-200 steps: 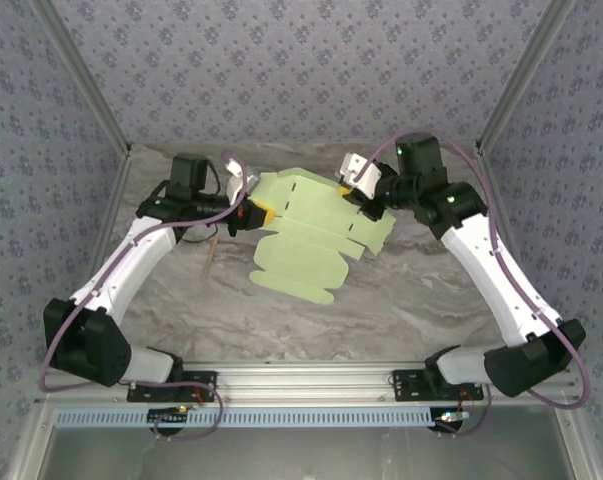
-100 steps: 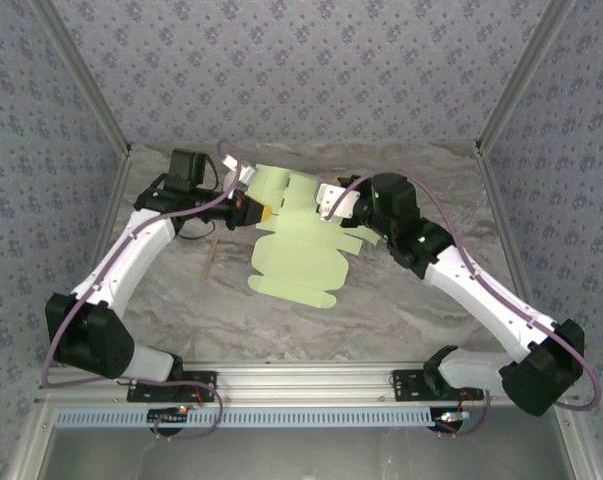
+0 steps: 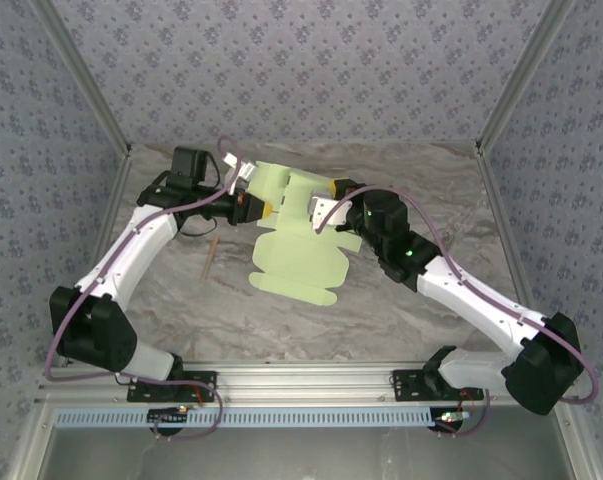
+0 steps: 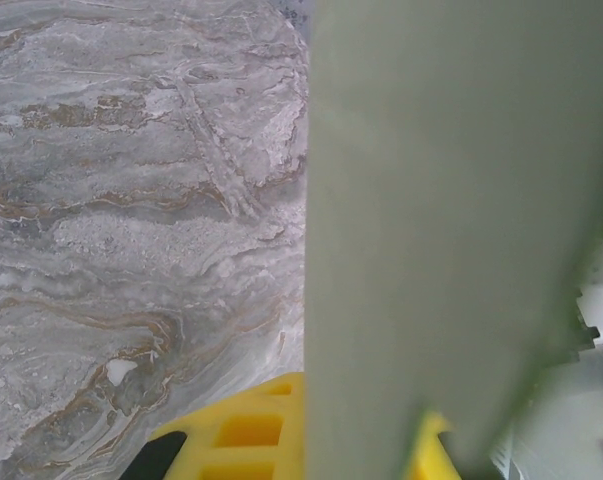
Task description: Fold the paper box
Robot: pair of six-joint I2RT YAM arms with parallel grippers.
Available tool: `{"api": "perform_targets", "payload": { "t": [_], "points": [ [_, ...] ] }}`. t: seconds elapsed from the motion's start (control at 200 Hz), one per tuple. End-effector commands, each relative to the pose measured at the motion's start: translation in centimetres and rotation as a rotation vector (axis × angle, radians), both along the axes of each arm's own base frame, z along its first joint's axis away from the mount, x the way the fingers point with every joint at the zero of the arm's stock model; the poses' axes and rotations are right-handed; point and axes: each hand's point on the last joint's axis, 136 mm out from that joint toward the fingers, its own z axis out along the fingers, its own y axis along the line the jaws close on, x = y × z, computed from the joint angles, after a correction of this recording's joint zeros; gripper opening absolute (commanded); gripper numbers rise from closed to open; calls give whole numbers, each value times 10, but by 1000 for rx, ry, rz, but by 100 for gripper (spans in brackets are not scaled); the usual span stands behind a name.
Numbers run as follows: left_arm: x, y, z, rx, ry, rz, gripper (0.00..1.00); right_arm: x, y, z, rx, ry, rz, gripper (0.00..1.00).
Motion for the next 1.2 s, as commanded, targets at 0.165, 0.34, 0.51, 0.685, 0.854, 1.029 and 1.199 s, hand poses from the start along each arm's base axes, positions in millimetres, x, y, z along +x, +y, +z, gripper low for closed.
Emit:
{"api": "perform_targets", "payload": {
  "t": [0.165,0.34,0.51,0.685,0.854,1.029,1.199],
  "points": [
    [2,-8,39,-87,-94,-49,0,-5,-1,-19,-88,7,6,0],
    [5,-3,31,-53,-109,-21,0,-14,-13,-24,92,314,25,0],
    [12,3,22,-33,-128,25,7,-31,-27,-32,243,678,28,0],
    [13,5,14,-20,-115,38,21,-53,-27,-50,315,930,66,0],
    [23,21,8,25,-133,157,36,-58,-26,-58,399,1090,72,0],
    [41,56,0,91,-128,440,48,-41,-31,-79,480,1168,-61,0],
    [22,44,-15,127,-90,524,49,-9,-58,-104,580,1136,-315,0]
  ]
}}
